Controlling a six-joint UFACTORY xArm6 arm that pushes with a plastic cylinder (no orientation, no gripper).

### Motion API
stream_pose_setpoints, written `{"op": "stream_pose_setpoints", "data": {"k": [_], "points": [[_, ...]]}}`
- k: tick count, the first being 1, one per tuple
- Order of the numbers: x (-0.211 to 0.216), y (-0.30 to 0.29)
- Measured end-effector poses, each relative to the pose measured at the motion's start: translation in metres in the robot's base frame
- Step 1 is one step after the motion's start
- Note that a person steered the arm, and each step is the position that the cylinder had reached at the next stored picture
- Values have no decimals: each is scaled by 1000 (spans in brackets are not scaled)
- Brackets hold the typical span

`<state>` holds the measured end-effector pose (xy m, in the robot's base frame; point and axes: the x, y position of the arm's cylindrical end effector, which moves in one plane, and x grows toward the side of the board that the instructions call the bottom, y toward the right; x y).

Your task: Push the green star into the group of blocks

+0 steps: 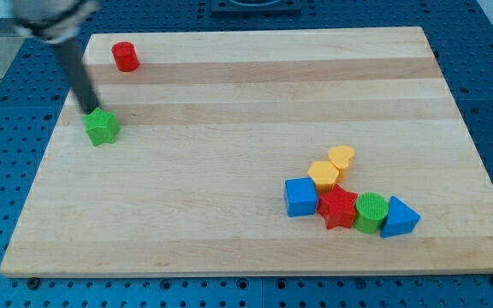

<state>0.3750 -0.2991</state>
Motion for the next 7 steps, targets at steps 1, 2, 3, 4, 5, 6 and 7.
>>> {"op": "stream_pose_setpoints", "data": {"k": [1,2,3,4,5,6,7], "points": [[55,42],[58,109],[12,67],[-16,34],[-10,100],[11,160],[26,154]]}}
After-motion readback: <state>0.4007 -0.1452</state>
